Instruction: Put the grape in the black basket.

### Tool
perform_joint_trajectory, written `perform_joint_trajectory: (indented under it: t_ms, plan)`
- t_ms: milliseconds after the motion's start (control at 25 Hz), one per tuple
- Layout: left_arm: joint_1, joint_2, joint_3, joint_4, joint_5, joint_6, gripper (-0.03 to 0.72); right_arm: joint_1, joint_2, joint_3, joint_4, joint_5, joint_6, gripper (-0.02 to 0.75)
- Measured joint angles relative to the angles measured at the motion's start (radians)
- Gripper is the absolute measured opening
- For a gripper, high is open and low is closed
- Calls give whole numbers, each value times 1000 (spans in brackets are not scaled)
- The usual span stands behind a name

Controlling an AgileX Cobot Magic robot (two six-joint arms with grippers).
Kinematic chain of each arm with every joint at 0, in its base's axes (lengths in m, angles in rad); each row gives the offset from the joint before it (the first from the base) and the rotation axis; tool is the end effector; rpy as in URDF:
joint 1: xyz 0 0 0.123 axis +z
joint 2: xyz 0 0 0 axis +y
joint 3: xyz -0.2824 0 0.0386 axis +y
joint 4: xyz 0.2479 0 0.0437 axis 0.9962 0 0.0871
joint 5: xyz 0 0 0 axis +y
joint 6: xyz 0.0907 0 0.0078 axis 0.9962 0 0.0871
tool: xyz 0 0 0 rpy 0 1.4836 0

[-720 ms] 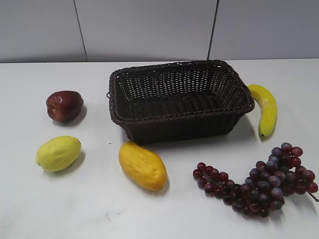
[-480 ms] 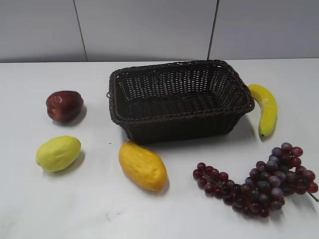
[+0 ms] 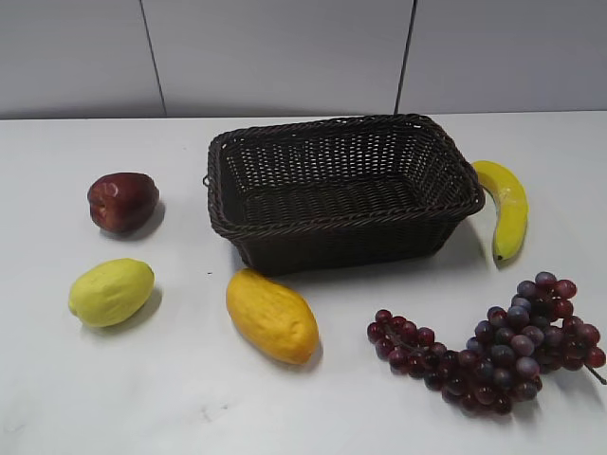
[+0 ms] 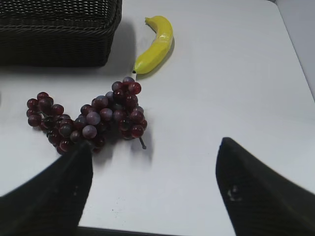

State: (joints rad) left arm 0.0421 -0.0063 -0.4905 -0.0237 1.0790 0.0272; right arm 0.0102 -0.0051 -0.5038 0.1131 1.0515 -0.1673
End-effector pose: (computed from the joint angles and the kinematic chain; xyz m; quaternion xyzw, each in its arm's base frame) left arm -0.0054 -0.0021 0.2731 -0.0059 0.8587 0.0059 0.5124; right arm -0.0061 0.0089 0.2794 -0.0772 0.8436 0.0148 0.5312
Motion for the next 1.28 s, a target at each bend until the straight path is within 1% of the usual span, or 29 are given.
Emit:
perform_joint_trajectory:
  t_ms: [160,280,640,760,1000,1160,1280]
  plan:
    - [0,0,0,2,0,0,552,0,12,-5,0,-11,3,592]
    - [0,0,0,1,0,0,552,0,78,-25,-1,-31,12,592]
    - [0,0,0,1,0,0,552,0,428,-106,4,-36,93,592]
    - [0,0,0,1,0,0,552,0,543,-146,32,-37,118,592]
    - [0,0,0,1,0,0,552,0,788,-225,136,-28,129,592]
    - [0,0,0,0,0,0,552,0,931,-277,157,-28,128,592]
    - [0,0,0,1,0,0,552,0,1029,-302,160,-27,68,592]
